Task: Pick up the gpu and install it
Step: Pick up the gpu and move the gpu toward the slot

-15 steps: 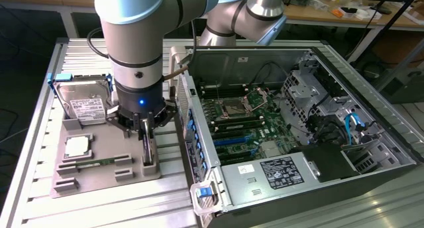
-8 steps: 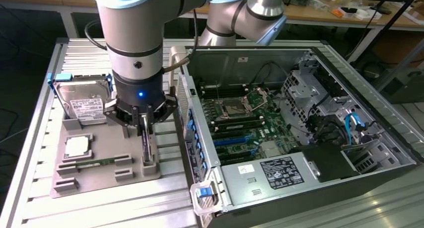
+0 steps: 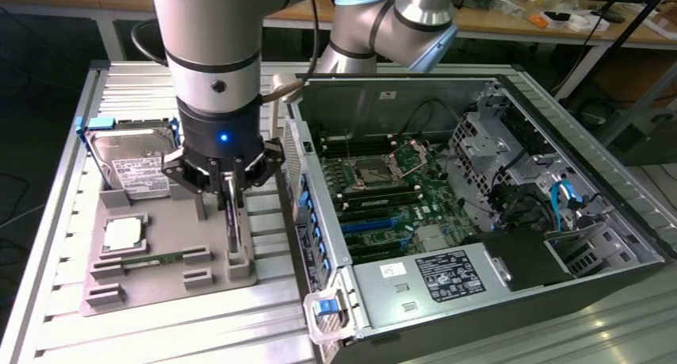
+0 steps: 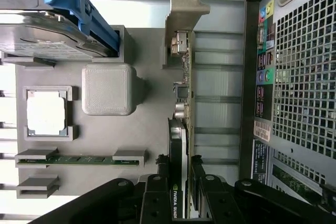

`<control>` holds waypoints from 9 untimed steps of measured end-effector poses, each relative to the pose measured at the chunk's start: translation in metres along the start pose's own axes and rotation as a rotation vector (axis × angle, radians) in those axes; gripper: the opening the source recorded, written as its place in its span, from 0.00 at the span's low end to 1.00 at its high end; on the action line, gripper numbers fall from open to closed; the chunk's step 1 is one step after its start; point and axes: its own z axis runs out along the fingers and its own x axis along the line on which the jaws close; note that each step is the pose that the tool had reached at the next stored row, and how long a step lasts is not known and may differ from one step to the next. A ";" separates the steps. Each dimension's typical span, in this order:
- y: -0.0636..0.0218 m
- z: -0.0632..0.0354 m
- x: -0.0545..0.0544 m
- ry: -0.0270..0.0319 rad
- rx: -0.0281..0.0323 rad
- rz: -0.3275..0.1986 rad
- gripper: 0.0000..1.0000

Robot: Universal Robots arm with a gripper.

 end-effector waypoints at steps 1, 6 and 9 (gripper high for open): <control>0.0000 -0.0024 0.000 0.0000 0.0007 0.000 0.27; 0.0002 -0.0153 0.000 0.0001 0.0043 0.000 0.27; 0.0003 -0.0214 0.000 0.0002 0.0060 0.000 0.27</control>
